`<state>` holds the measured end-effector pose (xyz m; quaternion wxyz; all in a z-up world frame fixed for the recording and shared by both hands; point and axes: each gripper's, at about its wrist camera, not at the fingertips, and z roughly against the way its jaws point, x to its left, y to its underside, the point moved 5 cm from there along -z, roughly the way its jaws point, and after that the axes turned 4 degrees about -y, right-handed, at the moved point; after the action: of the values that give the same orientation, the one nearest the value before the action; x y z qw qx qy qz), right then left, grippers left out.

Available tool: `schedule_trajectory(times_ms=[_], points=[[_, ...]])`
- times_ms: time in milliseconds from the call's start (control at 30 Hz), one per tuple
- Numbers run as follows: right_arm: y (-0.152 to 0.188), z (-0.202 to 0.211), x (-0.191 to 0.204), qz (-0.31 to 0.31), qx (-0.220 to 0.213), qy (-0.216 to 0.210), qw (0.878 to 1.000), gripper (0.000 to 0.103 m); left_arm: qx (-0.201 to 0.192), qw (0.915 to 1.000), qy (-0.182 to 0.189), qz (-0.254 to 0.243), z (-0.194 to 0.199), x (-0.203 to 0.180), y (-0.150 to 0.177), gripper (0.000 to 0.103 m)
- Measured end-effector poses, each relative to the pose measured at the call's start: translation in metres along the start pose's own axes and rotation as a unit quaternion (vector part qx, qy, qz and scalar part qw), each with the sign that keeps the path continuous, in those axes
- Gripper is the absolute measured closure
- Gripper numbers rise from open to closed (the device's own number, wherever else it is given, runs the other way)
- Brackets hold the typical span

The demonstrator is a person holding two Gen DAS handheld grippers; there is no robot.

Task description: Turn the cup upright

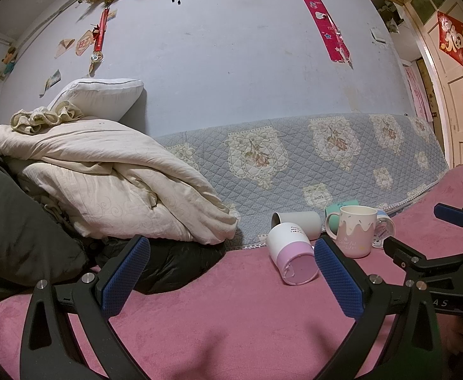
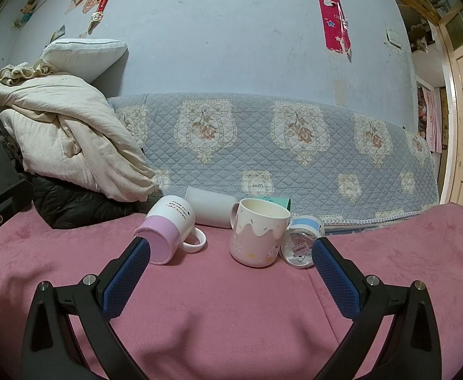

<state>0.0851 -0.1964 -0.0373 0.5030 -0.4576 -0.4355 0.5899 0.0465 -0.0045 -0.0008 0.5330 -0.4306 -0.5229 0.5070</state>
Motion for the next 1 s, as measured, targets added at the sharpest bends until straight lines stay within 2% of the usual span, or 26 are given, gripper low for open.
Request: schedule_trajectory(times_ms=[800,900,1000], points=[[-0.001,0.0,0.0,0.001,-0.001,0.001,1.0,0.0,-0.001,1.0,0.0,0.0,0.0,0.0,0.0,0.0],[0.0,-0.003,-0.004,-0.013,0.018,-0.007,1.0,0.0,0.002,1.0,-0.002,-0.002,-0.001,0.0,0.0,0.0],[0.0,-0.014,-0.015,-0.065,0.058,-0.031,0.996,0.0,0.009,0.9999,-0.007,-0.004,-0.005,0.0,0.003,0.0]])
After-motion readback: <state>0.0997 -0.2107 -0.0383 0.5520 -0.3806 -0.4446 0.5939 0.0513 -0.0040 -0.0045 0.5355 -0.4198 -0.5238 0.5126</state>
